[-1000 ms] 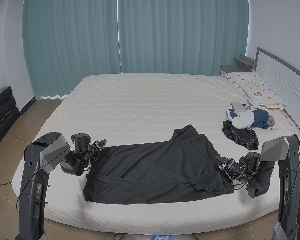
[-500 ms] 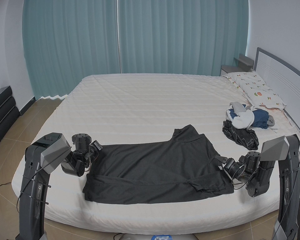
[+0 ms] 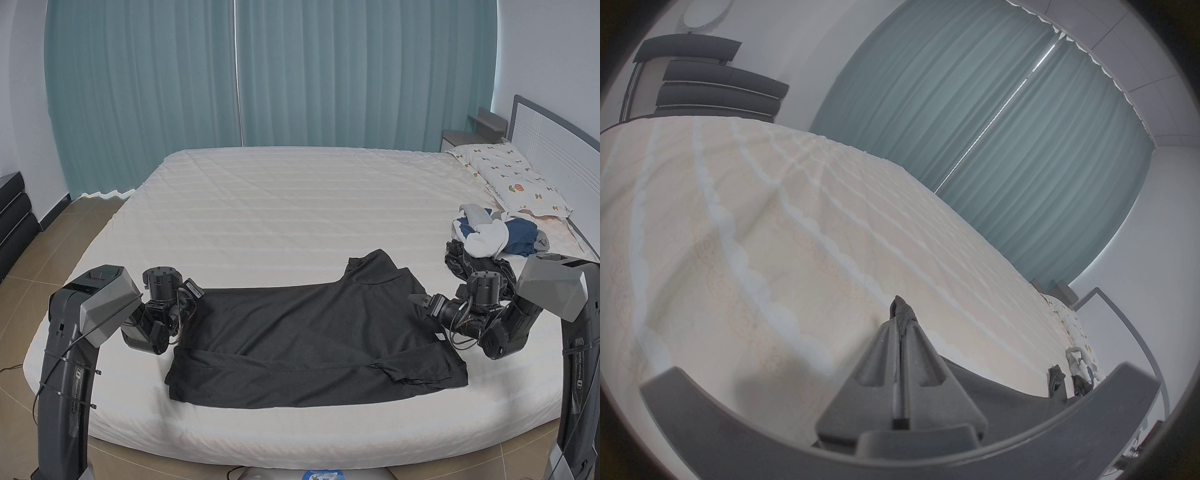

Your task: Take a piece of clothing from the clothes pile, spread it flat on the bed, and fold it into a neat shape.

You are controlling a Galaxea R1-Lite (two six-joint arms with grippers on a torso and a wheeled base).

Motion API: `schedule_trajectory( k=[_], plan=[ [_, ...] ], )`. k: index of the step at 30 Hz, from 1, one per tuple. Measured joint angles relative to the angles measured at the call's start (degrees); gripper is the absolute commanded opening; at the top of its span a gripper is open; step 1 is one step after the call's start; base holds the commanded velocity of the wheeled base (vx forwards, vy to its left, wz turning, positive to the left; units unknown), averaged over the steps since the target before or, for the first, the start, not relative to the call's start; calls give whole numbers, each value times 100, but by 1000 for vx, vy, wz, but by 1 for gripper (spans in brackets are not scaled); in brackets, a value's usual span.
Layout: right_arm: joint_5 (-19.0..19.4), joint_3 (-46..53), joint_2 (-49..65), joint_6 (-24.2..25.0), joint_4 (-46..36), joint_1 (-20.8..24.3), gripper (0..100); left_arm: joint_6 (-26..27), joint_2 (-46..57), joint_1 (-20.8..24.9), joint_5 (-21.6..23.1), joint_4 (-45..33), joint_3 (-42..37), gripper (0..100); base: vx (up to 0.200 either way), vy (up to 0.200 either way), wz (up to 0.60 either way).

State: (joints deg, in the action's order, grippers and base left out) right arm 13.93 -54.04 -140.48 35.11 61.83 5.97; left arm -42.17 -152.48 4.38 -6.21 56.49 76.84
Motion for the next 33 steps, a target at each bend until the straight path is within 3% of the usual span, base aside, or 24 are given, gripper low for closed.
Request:
schedule_trajectory(
  k=[6, 16, 33],
  plan=[
    [-389, -1258, -26, -602, -963, 183, 100, -102, 46, 5, 11, 9, -90, 0, 0, 0, 0],
    [-992, -3430, -762, -996, -2283, 232, 100, -360, 146, -11, 68, 6, -252, 0, 0, 0, 0],
    [-1054, -5853, -1762, -994, -4290, 80, 100, -560, 322, -57, 101, 11, -553, 0, 0, 0, 0]
  ],
)
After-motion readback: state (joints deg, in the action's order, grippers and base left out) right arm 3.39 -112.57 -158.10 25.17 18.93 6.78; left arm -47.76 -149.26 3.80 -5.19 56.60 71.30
